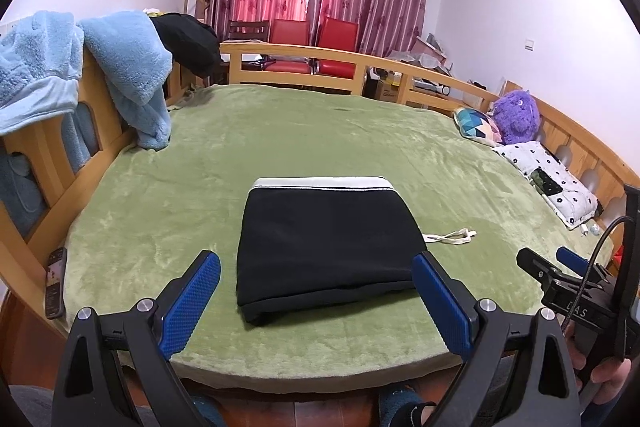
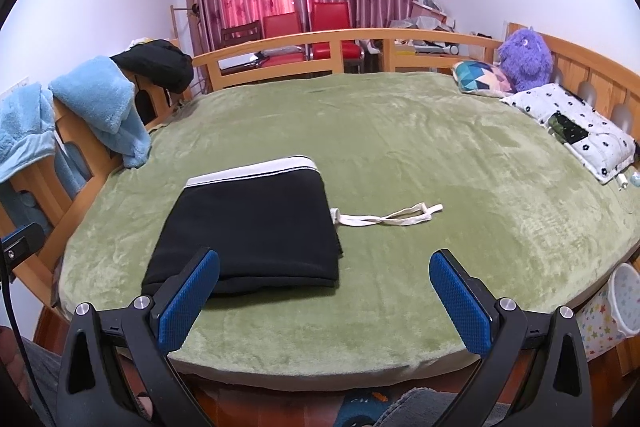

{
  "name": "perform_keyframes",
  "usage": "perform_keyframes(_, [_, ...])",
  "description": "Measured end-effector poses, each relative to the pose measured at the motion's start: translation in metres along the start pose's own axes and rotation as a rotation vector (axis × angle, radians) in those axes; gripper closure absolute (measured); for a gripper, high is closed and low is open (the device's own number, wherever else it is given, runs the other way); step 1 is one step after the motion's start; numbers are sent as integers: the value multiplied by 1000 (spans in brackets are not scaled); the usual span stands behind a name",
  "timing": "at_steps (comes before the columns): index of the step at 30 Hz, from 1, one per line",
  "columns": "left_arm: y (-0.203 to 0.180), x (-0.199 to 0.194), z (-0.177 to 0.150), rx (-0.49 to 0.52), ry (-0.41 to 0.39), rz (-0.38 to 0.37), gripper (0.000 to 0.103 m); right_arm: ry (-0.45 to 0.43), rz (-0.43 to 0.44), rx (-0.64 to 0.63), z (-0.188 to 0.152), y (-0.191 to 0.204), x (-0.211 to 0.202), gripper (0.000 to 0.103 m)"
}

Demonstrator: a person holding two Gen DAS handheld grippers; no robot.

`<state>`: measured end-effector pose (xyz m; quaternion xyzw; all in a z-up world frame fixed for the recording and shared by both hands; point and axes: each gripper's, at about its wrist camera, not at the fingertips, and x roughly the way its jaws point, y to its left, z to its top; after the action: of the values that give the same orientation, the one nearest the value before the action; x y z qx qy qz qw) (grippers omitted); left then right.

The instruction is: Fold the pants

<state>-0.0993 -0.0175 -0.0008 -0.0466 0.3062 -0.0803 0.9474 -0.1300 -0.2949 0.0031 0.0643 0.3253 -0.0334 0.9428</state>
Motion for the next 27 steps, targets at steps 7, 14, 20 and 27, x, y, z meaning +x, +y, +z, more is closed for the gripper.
perform_keyframes(7, [2, -2, -1, -2, -4, -1, 6, -3, 2, -14, -1, 1, -1, 0])
perform_keyframes(14, [2, -4, 0, -3, -12, -4, 6, -6, 0, -16, 0, 0, -3, 0])
perform_keyframes(20, [1, -7, 0, -4, -4, -1, 6, -8, -3, -24, -1, -1, -3, 0])
perform_keyframes(27, [1, -10, 2, -11, -11, -4, 6, -10, -5, -28, -2, 2, -4, 0])
